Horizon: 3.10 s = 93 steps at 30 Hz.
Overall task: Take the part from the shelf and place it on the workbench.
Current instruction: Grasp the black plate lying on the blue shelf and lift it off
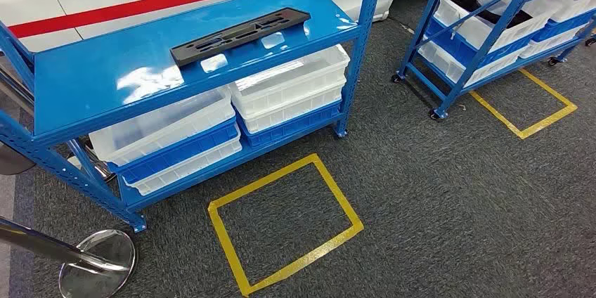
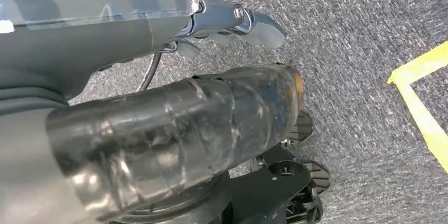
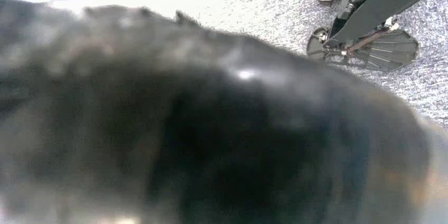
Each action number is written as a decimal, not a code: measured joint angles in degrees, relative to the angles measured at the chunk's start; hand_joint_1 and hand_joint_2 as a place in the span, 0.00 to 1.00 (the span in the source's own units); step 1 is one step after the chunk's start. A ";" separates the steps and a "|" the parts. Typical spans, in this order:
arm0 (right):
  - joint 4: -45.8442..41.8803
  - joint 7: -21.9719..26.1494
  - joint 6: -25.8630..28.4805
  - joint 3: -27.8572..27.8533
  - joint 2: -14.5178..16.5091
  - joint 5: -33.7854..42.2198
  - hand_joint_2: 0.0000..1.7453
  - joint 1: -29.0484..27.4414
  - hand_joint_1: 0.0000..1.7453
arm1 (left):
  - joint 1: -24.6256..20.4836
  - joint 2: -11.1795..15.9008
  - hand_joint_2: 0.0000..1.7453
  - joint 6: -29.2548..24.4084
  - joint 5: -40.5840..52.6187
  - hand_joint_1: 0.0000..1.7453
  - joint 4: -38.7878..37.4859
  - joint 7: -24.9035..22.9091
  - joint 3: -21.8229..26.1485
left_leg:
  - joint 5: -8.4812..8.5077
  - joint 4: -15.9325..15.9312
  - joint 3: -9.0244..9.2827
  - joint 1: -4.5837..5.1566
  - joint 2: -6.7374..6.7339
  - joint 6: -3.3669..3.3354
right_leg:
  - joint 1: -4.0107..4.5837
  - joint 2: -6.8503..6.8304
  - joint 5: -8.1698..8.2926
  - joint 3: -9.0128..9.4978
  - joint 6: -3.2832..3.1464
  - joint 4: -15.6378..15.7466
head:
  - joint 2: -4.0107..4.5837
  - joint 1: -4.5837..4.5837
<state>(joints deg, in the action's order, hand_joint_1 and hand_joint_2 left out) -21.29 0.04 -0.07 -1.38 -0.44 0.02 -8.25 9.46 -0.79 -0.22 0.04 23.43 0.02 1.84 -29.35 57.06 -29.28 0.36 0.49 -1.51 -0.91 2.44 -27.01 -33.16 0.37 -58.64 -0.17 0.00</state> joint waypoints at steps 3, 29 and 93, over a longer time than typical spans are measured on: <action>0.00 0.00 -0.01 0.00 0.00 -0.01 0.00 0.00 0.00 | 0.00 0.00 0.00 0.00 -0.01 0.00 -0.01 0.00 0.00 | 0.00 0.00 0.00 0.00 0.00 0.00 | 0.00 0.00 0.00 0.00 0.00 0.00 | 0.00 0.00; 9.19 -0.01 0.16 0.47 0.36 0.00 0.00 -7.32 0.00 | -6.37 0.35 0.00 0.02 -0.02 0.00 9.87 0.05 -0.04 | -2.08 -0.61 3.07 -0.66 -0.24 -0.26 | -0.33 -2.20 -0.25 -2.54 1.22 -3.55 | 0.00 -0.05; -4.16 1.58 -0.87 -18.65 3.92 -15.23 0.75 3.52 0.00 | 5.22 2.01 1.00 5.99 4.04 0.00 -8.39 8.13 -0.77 | 3.29 1.34 -4.31 0.60 -0.73 -0.36 | 0.61 -4.27 -4.53 6.05 -0.92 1.36 | 0.00 0.26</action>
<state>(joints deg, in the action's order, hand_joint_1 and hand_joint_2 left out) -25.45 1.62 -0.94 -20.03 3.48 -15.21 -4.73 14.68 1.22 5.77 4.08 15.04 8.15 1.07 -26.06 58.40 -33.59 0.96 -0.24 -1.87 -0.30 -1.84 -31.54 -27.10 -0.55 -57.28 -0.17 0.26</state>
